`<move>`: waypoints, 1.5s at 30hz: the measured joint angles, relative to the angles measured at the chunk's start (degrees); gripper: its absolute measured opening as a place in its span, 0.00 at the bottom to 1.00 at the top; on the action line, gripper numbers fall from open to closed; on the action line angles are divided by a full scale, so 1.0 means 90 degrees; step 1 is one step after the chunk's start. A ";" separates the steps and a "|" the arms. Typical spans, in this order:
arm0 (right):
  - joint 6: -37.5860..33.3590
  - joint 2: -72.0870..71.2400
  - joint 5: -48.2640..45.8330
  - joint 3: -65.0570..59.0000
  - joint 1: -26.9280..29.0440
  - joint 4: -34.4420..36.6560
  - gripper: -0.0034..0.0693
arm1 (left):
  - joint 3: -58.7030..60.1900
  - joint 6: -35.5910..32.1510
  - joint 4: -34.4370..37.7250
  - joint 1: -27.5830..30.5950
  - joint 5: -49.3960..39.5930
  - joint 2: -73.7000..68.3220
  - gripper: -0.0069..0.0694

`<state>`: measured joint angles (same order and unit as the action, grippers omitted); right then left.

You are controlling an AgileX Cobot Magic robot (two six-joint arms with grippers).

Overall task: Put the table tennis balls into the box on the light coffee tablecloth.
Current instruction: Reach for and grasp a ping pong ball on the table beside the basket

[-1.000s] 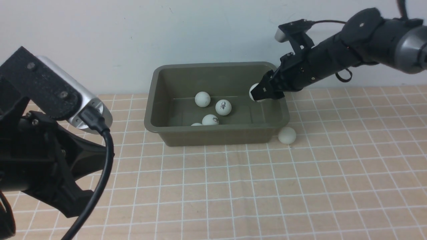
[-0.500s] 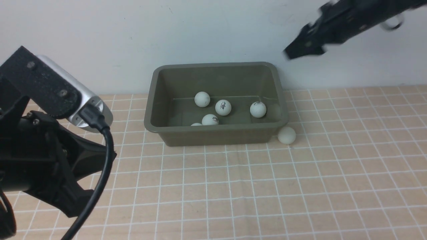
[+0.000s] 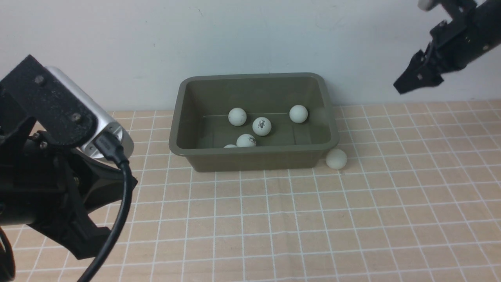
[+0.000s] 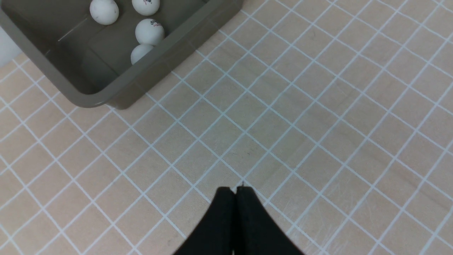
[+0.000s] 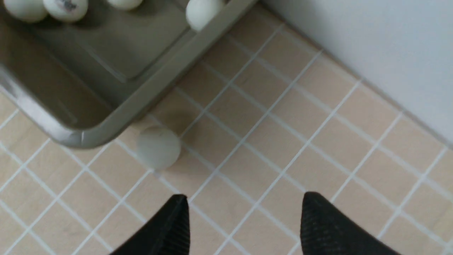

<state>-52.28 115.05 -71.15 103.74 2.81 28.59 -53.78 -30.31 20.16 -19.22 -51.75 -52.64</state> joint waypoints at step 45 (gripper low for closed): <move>-0.3148 0.1170 0.2121 -0.1501 -0.1065 0.1221 0.64 | 0.0000 -0.0103 0.0295 0.0000 -0.0193 0.0000 0.00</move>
<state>-80.61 125.58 -52.06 90.22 -6.78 39.58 -53.78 -31.23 22.81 -19.22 -53.50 -52.64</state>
